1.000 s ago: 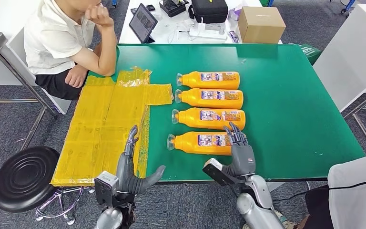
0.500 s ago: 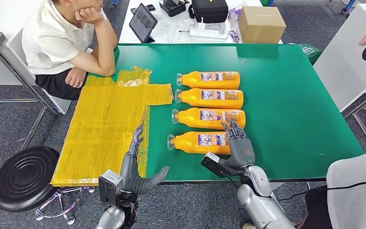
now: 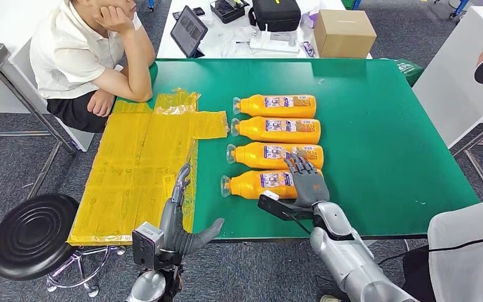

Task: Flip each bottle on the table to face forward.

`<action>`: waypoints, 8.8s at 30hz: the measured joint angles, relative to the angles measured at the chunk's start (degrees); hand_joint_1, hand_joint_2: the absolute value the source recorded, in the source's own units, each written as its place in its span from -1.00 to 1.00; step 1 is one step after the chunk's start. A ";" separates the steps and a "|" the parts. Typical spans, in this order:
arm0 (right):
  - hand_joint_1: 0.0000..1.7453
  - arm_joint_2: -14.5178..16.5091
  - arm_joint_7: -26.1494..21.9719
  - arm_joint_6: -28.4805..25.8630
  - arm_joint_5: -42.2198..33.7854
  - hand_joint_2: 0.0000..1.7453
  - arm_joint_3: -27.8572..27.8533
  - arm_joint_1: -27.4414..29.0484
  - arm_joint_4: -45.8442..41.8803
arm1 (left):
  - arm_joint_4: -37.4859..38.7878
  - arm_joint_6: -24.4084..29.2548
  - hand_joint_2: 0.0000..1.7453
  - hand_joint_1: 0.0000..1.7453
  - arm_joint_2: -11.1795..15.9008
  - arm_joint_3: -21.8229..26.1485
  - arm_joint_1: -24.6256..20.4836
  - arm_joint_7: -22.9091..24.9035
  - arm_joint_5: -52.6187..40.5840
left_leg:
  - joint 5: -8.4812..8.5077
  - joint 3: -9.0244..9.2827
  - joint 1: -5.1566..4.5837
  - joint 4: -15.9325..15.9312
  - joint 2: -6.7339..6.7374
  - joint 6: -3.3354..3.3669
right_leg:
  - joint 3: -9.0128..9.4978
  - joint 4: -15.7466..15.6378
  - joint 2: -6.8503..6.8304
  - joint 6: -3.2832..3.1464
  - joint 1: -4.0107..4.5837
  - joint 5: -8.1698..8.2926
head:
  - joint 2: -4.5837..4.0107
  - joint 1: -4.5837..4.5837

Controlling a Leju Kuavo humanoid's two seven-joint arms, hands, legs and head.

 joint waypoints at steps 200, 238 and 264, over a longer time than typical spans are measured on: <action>-1.00 9.86 -33.12 -4.79 -34.45 -1.00 5.80 21.92 -20.41 | 37.80 -5.56 1.00 -1.00 3.75 9.53 -32.09 18.51 -36.30 | 0.20 -0.48 0.00 -0.01 0.02 0.06 | -0.45 0.01 0.09 -0.04 0.00 0.20 | 0.00 0.02; -1.00 -3.66 -20.47 -14.25 -14.29 1.00 -9.21 15.46 -15.54 | -11.45 -0.25 1.00 -1.00 4.42 9.23 3.36 8.45 6.08 | 0.14 -0.59 -0.10 0.00 -0.01 0.06 | -0.55 -0.01 0.08 -0.02 -0.07 0.19 | 0.00 -0.01; 0.48 -5.93 -11.55 -2.38 -5.62 1.00 -8.84 -2.96 7.91 | -11.45 3.19 1.00 -1.00 3.98 4.57 1.78 7.56 2.11 | 0.22 -0.50 -0.08 0.01 0.02 0.15 | -0.49 -0.01 0.09 0.05 -0.09 0.27 | 0.00 0.00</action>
